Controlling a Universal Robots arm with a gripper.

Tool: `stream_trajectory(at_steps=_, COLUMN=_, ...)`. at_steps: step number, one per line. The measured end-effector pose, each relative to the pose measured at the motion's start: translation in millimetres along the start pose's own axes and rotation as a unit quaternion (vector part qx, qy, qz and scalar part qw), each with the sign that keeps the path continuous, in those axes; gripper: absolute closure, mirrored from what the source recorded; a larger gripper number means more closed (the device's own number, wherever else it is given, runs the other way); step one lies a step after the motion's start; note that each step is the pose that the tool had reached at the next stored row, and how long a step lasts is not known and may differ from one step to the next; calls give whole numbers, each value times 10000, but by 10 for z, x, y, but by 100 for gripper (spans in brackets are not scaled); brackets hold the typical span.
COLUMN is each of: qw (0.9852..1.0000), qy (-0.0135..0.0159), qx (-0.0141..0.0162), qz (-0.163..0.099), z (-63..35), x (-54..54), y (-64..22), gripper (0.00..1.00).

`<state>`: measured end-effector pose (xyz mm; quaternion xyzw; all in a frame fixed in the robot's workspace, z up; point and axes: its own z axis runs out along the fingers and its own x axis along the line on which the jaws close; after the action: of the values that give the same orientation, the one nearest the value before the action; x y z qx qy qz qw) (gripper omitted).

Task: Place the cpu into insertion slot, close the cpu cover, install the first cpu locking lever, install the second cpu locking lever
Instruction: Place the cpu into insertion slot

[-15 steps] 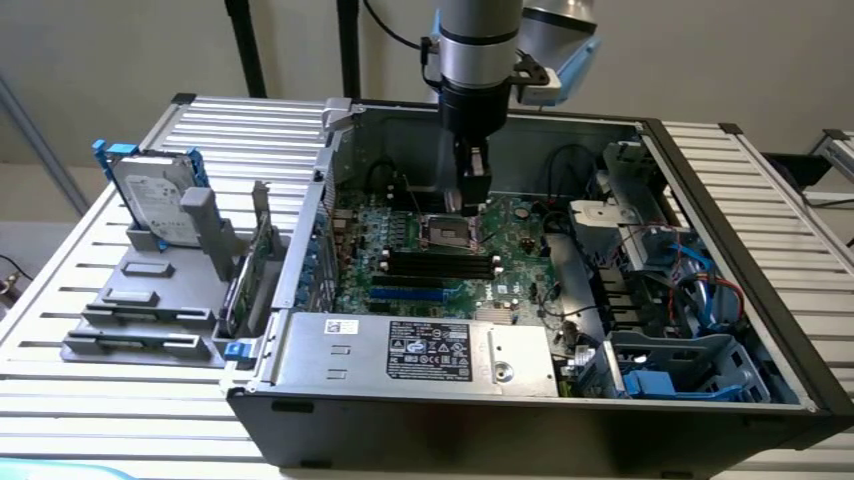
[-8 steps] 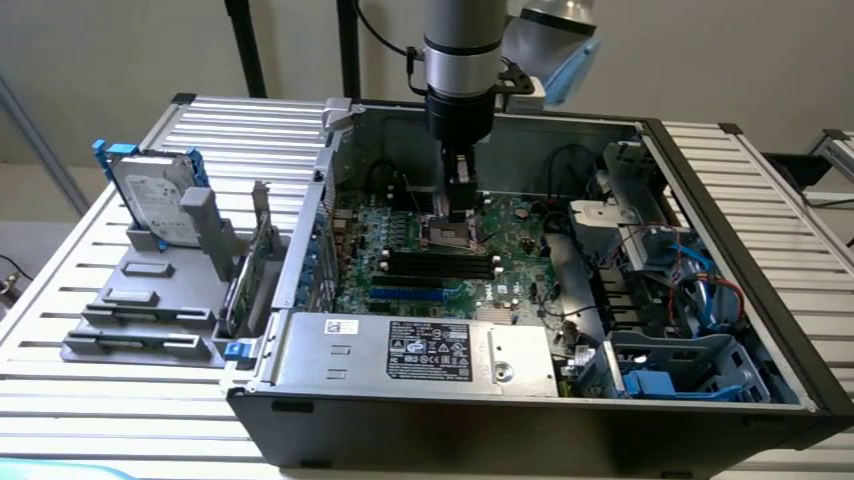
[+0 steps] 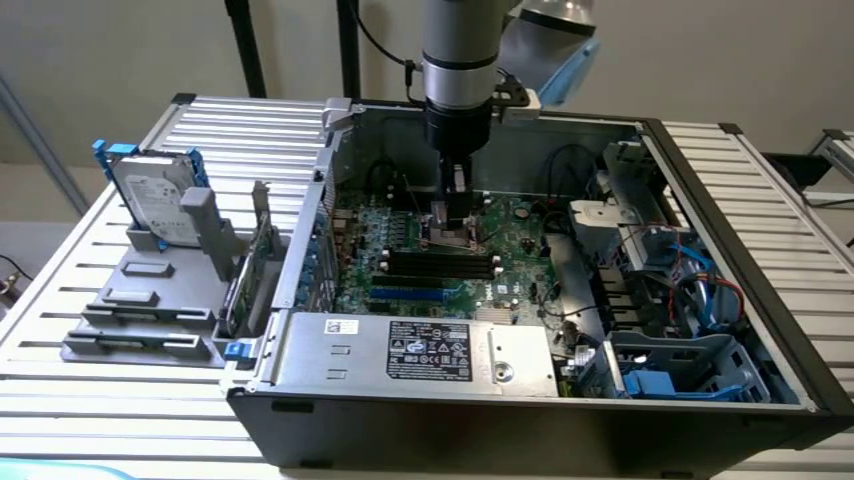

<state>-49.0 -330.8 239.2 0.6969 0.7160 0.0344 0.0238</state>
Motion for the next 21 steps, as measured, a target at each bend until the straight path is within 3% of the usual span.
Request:
stream_trajectory(at_steps=8, qw=10000, qy=-3, qx=9, qz=43, z=144, x=10, y=-11, gripper=46)
stream_trajectory(at_steps=21, qw=9999, qy=-9, qx=59, qz=131, z=283, x=60, y=-16, gripper=46)
